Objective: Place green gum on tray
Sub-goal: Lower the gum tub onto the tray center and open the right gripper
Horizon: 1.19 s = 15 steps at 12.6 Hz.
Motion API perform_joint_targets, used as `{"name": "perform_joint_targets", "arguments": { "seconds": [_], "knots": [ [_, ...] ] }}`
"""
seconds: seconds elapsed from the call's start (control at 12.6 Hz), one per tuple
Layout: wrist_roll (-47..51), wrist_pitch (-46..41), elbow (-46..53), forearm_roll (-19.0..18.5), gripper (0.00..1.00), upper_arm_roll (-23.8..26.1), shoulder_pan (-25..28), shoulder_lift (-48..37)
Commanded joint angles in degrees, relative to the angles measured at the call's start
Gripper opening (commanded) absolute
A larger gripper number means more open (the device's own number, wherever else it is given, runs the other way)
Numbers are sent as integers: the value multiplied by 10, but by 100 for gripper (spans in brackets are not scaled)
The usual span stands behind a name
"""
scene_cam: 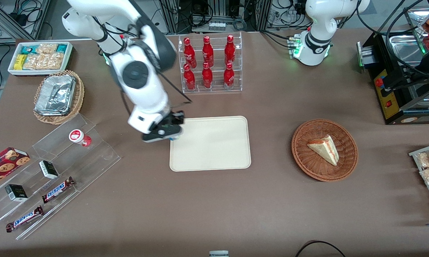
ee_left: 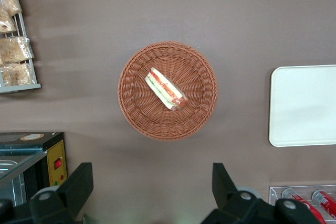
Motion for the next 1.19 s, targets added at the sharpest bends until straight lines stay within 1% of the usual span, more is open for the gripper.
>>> {"name": "perform_joint_targets", "arguments": {
  "seconds": [0.0,0.32,0.48,0.63,0.71,1.11],
  "knots": [
    [52,55,29,18,0,-8,31,61],
    [138,145,29,18,0,-8,80,133],
    [150,172,29,18,0,-8,91,157],
    [151,191,22,23,0,-8,95,169],
    [152,198,19,38,0,-6,98,176],
    [160,200,19,59,0,-4,106,195]
  ]
}}
